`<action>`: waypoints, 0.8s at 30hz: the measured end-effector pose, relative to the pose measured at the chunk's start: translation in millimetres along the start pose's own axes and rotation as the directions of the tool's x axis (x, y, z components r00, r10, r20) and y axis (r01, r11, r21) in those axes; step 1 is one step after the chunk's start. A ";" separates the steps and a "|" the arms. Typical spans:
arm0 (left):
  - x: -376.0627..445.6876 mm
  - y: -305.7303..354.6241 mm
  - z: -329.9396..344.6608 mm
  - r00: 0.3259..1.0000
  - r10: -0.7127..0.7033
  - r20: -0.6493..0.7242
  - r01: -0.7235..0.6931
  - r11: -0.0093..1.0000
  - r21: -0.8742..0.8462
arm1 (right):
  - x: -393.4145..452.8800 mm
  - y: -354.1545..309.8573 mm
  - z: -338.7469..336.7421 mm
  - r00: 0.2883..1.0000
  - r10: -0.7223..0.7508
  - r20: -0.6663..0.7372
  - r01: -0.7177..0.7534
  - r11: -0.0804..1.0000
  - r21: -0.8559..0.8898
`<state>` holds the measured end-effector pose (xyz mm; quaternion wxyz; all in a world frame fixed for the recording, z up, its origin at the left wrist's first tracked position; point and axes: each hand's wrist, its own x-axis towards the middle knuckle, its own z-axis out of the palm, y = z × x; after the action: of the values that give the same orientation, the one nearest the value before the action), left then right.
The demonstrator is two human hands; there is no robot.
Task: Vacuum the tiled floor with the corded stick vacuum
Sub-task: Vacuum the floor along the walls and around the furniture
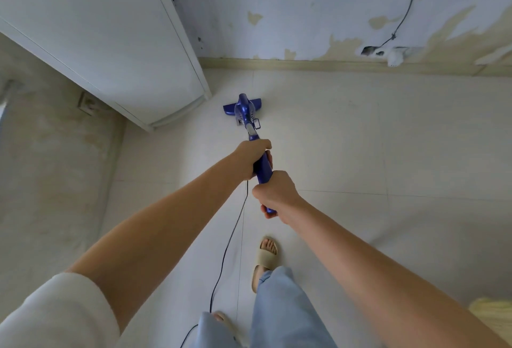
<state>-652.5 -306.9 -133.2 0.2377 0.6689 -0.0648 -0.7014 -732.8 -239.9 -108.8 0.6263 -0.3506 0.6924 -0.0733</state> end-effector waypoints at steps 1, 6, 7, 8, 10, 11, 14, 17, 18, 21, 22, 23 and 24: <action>0.4 3.2 0.7 1.000 -0.018 0.010 0.018 1.000 0.004 | 0.6 -2.2 -2.8 1.000 -0.008 0.014 0.008 1.000 -0.015; 16.0 24.1 -11.4 0.999 -0.009 -0.037 0.011 0.997 0.074 | 21.1 -18.5 5.4 0.998 -0.037 0.053 0.039 0.998 -0.041; 22.0 29.7 -13.3 0.998 -0.006 -0.055 0.010 0.997 0.077 | 30.1 -22.4 8.9 0.998 -0.033 0.060 0.036 0.998 -0.043; 27.1 34.3 -15.3 0.997 0.002 -0.072 0.003 0.997 0.079 | 39.1 -25.6 12.1 0.997 -0.026 0.066 0.029 0.999 -0.035; 39.1 40.6 -16.3 0.993 0.032 -0.112 -0.021 0.995 0.092 | 59.1 -30.4 17.9 0.997 -0.010 0.077 0.013 0.999 -0.032; 44.9 42.5 -16.7 0.990 0.053 -0.129 -0.040 0.994 0.098 | 67.1 -32.0 20.2 0.997 -0.007 0.077 0.010 0.999 -0.037; 57.9 43.6 -14.2 0.986 0.089 -0.140 -0.074 0.991 0.107 | 82.8 -32.5 18.7 0.997 -0.006 0.072 0.010 0.998 -0.057; 59.6 37.1 -8.7 0.991 0.084 -0.107 -0.075 0.993 0.086 | 82.2 -22.7 8.5 0.996 -0.014 0.085 0.019 0.998 -0.061; 56.4 33.5 -6.3 0.992 0.078 -0.097 -0.070 0.994 0.085 | 77.5 -18.9 4.1 0.996 -0.018 0.087 0.024 0.998 -0.062; 41.1 17.4 0.8 0.998 0.040 -0.041 -0.037 0.997 0.065 | 53.9 -4.3 -8.3 0.995 -0.025 0.095 0.034 0.995 -0.091; 33.4 10.5 2.2 0.999 0.031 -0.020 -0.030 0.999 0.043 | 41.9 0.4 -11.6 0.995 -0.026 0.098 0.036 0.995 -0.098; 29.7 2.8 3.5 1.000 0.014 -0.005 -0.013 1.000 0.021 | 34.1 6.3 -13.6 0.995 -0.018 0.103 0.029 0.994 -0.106; 21.4 -6.6 2.6 1.000 0.002 0.015 -0.003 1.000 0.010 | 20.9 12.2 -13.8 0.995 -0.015 0.103 0.027 0.993 -0.118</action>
<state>-656.5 -310.6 -155.0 0.2348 0.6647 -0.0709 -0.7057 -749.7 -247.5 -129.7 0.6379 -0.3980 0.6590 -0.0203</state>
